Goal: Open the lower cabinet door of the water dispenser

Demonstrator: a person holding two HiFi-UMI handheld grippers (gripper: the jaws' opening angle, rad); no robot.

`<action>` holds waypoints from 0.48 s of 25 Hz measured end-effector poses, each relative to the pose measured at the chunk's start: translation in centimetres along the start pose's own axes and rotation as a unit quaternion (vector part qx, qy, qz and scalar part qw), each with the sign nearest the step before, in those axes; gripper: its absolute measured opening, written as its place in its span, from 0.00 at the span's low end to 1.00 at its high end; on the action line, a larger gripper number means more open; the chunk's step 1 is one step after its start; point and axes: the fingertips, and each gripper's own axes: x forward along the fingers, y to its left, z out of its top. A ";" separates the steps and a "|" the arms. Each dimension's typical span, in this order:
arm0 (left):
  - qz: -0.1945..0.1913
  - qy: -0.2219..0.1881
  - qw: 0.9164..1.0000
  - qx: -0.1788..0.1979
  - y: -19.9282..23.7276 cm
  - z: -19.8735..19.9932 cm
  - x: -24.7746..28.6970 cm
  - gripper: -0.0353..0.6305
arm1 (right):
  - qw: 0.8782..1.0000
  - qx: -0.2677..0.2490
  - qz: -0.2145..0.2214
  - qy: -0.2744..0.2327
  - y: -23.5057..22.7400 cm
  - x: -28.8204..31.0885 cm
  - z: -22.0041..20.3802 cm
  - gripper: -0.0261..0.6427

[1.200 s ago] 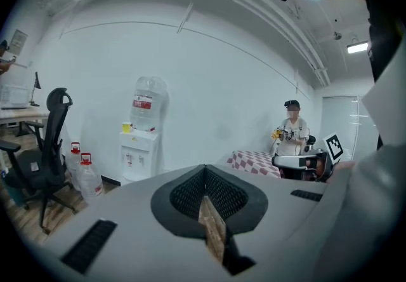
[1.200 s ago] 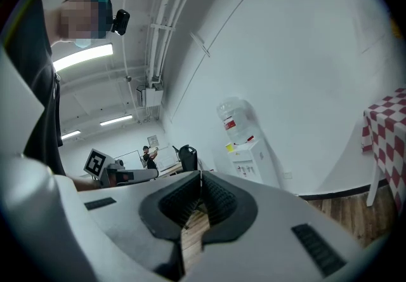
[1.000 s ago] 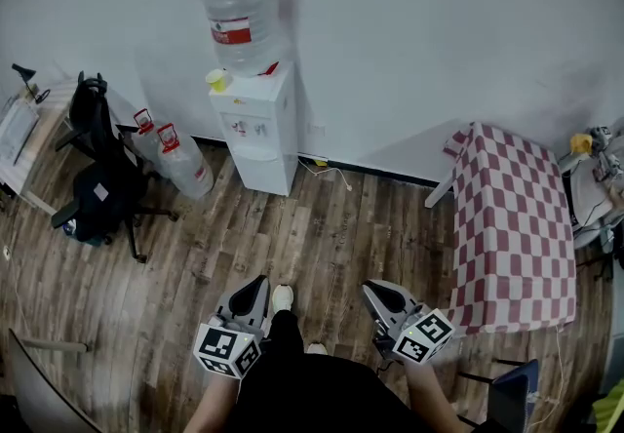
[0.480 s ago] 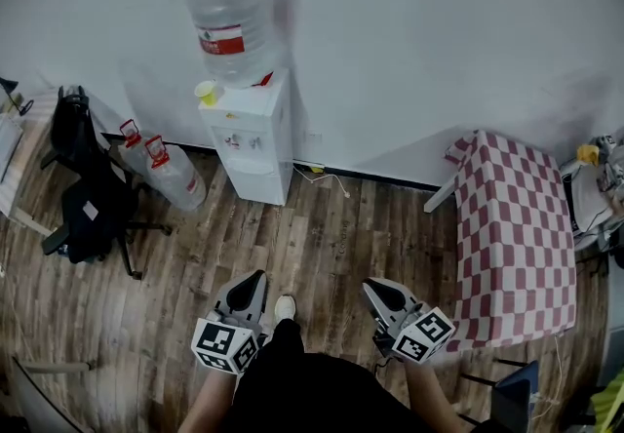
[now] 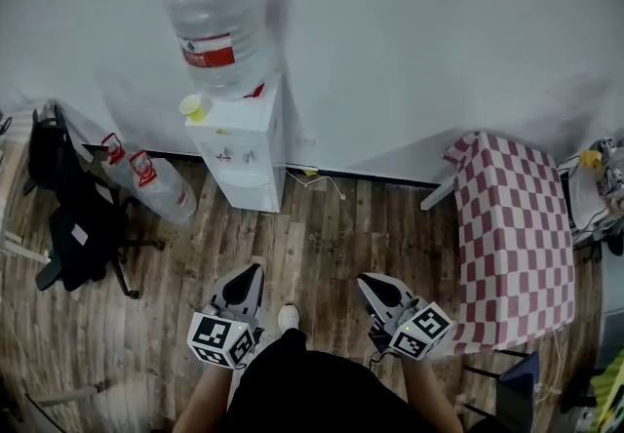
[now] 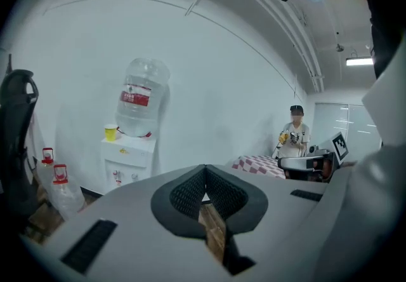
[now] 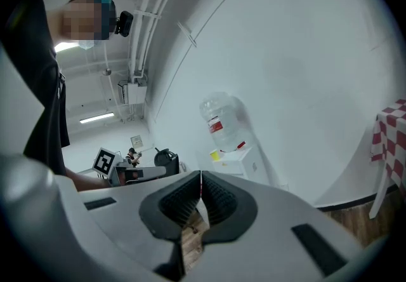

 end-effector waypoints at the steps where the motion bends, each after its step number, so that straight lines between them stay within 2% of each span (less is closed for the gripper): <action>1: -0.005 0.001 1.000 0.001 0.7 0.2 0.5 0.07 | 1.000 -0.001 -0.005 -0.001 -0.2 0.7 0.2 0.07; 7: -0.038 0.007 0.999 -0.001 4.1 1.0 3.0 0.07 | 0.999 -0.005 -0.032 0.003 -1.2 4.1 0.8 0.07; 12: -0.043 0.010 0.999 -0.005 6.7 1.1 4.6 0.07 | 0.999 -0.005 -0.049 0.006 -1.5 5.5 1.3 0.07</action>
